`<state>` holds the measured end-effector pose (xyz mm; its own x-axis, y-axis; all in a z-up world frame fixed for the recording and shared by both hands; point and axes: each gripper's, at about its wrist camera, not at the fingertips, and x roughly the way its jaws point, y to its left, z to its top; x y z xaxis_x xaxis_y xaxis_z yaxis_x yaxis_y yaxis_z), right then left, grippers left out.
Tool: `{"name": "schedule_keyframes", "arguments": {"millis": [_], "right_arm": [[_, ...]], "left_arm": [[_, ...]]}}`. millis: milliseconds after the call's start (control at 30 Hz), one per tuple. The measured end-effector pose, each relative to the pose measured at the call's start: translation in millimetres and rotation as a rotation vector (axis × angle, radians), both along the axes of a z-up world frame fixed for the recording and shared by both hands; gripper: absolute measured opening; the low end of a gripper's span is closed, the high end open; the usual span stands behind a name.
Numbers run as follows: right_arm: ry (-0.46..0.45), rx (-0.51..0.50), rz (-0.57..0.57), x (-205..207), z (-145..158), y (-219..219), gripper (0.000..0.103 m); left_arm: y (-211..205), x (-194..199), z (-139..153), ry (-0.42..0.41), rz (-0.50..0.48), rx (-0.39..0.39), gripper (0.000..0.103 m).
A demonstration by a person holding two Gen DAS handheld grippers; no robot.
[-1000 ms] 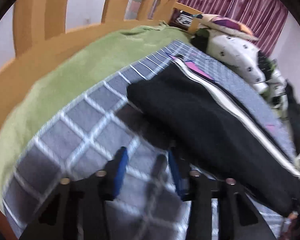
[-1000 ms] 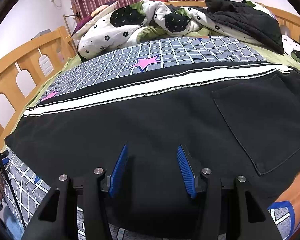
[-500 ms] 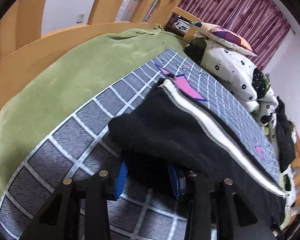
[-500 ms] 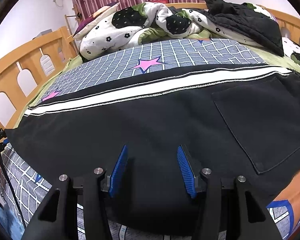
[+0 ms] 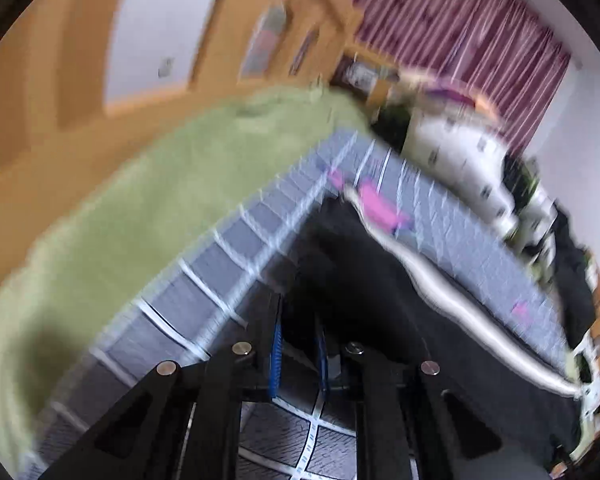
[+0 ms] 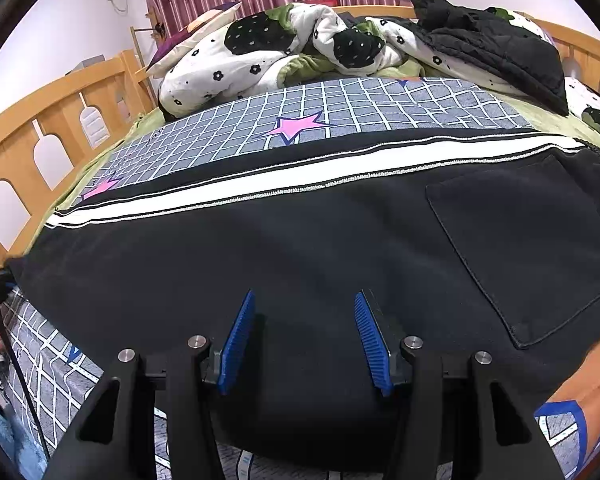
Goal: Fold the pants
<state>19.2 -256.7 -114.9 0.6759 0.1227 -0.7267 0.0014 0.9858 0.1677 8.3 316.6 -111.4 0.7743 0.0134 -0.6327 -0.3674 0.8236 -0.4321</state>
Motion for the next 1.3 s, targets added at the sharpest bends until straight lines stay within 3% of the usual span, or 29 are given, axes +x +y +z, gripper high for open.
{"name": "schedule_keyframes", "arguments": {"millis": [67,200,367,467,600,633,667,800,867,933,1000,1067,1100,1167,1267,1300], "right_arm": [[-0.003,0.004,-0.005,-1.9,0.4,-1.5,0.051],[0.001,0.009,-0.002,-0.1,0.7,-0.1,0.051],[-0.010,0.009,0.005,-3.4,3.8,-1.3,0.051],[-0.007,0.015,0.006,-2.6,3.2,-2.6,0.051],[-0.008,0.020,0.013,-1.8,3.5,-2.0,0.051],[-0.008,0.019,0.015,-1.1,3.5,-1.7,0.051],[-0.007,0.016,0.017,-1.0,3.2,-1.1,0.051],[-0.003,0.012,0.018,-0.2,1.8,-0.2,0.051],[-0.001,0.010,0.019,-0.2,1.4,0.1,0.051],[-0.002,0.008,0.019,-0.1,0.9,0.2,0.051],[0.003,0.006,0.018,1.0,-0.7,1.0,0.051],[0.008,0.000,0.020,2.0,-1.9,1.8,0.051],[0.009,-0.004,0.021,1.9,-2.4,2.3,0.051],[0.008,-0.015,0.023,1.4,-2.7,3.8,0.051],[0.004,-0.018,0.023,0.5,-1.3,4.1,0.051],[0.001,-0.018,0.024,-0.4,-1.1,3.8,0.051]], "left_arm": [[12.6,-2.0,-3.7,0.029,-0.001,-0.071,0.014],[16.1,-11.4,-18.7,0.072,-0.009,-0.077,0.014],[20.4,-26.9,-25.6,0.131,0.071,-0.065,0.032],[26.6,-44.6,-21.9,0.082,0.047,-0.129,0.036],[23.8,-62.4,-24.6,-0.027,-0.011,-0.279,0.054],[21.6,-64.5,-26.0,-0.053,-0.021,-0.315,0.063],[18.4,-63.9,-27.8,-0.068,-0.021,-0.340,0.064],[8.7,-56.2,-25.5,-0.109,0.012,-0.336,0.064],[6.2,-40.1,-31.8,-0.030,0.031,-0.314,0.064],[6.7,-24.6,-47.2,0.024,0.040,-0.352,0.062],[8.9,-10.1,-56.0,0.023,0.079,-0.344,0.062],[9.5,2.8,-51.7,0.016,0.119,-0.284,0.051],[10.4,10.0,-49.4,0.030,0.150,-0.240,0.022],[11.0,25.9,-39.5,0.048,0.123,-0.172,0.021],[4.4,8.7,-3.5,-0.146,0.073,-0.141,0.020],[-3.8,7.4,5.2,-0.142,0.066,-0.049,0.020]]}}
